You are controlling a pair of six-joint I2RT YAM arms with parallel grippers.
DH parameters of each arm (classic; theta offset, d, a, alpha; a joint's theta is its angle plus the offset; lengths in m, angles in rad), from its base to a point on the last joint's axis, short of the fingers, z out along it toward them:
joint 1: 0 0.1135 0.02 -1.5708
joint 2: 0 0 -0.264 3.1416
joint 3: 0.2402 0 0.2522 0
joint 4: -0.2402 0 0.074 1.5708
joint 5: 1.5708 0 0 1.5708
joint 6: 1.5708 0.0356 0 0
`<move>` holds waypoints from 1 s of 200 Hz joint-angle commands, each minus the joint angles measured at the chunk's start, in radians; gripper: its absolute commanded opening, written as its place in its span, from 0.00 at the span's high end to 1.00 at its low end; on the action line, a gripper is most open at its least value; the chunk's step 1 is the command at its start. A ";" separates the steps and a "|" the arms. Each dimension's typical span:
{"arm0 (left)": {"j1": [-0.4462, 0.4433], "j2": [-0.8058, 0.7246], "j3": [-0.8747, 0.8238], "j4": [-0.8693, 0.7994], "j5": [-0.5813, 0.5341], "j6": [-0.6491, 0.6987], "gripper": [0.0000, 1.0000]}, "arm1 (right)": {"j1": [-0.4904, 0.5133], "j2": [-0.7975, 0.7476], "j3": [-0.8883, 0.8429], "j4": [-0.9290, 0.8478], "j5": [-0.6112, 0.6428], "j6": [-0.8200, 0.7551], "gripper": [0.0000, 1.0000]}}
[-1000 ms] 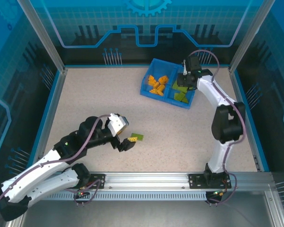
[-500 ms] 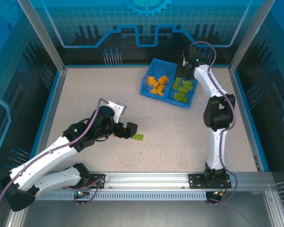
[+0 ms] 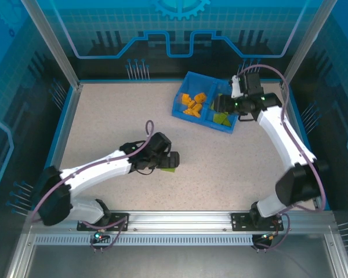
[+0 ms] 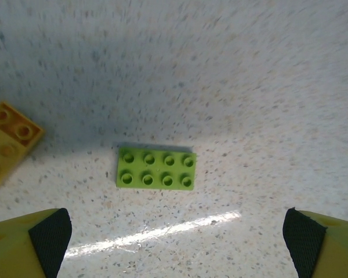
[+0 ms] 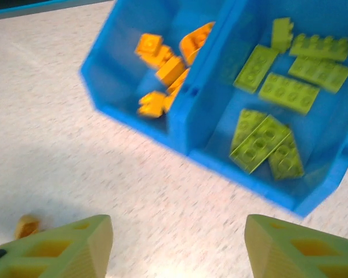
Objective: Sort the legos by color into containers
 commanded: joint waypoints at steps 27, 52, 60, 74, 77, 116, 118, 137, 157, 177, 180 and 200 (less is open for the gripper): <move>-0.037 0.200 0.069 0.048 -0.036 -0.090 0.01 | 0.069 -0.155 -0.146 -0.062 -0.055 0.009 0.18; -0.036 0.283 0.119 0.020 -0.077 -0.059 0.01 | 0.077 -0.182 -0.159 -0.099 -0.038 -0.006 0.16; -0.035 0.316 0.148 -0.022 -0.097 -0.055 0.01 | 0.077 -0.188 -0.162 -0.100 -0.033 -0.008 0.15; -0.036 0.362 0.190 -0.086 -0.121 -0.050 0.01 | 0.077 -0.192 -0.161 -0.102 -0.029 -0.011 0.15; -0.035 0.368 0.193 -0.091 -0.122 -0.046 0.01 | 0.077 -0.192 -0.160 -0.102 -0.029 -0.012 0.15; -0.030 0.415 0.184 -0.081 -0.094 -0.012 0.02 | 0.079 -0.186 -0.157 -0.104 -0.039 -0.005 0.15; -0.030 0.417 0.184 -0.081 -0.089 -0.011 0.03 | 0.078 -0.186 -0.156 -0.105 -0.039 -0.004 0.15; -0.030 0.426 0.168 -0.081 -0.062 -0.010 0.05 | 0.082 -0.188 -0.154 -0.108 -0.043 -0.002 0.15; -0.030 0.430 0.138 -0.057 -0.046 -0.008 0.07 | 0.089 -0.191 -0.148 -0.118 -0.046 0.002 0.14; -0.029 0.442 0.129 -0.045 -0.042 -0.006 0.12 | 0.099 -0.196 -0.149 -0.135 -0.088 0.001 0.15; -0.029 0.445 0.129 -0.045 -0.042 -0.005 0.12 | 0.101 -0.197 -0.153 -0.138 -0.102 0.000 0.15; -0.029 0.450 0.129 -0.047 -0.048 -0.005 0.20 | 0.111 -0.201 -0.194 -0.163 -0.286 -0.030 0.16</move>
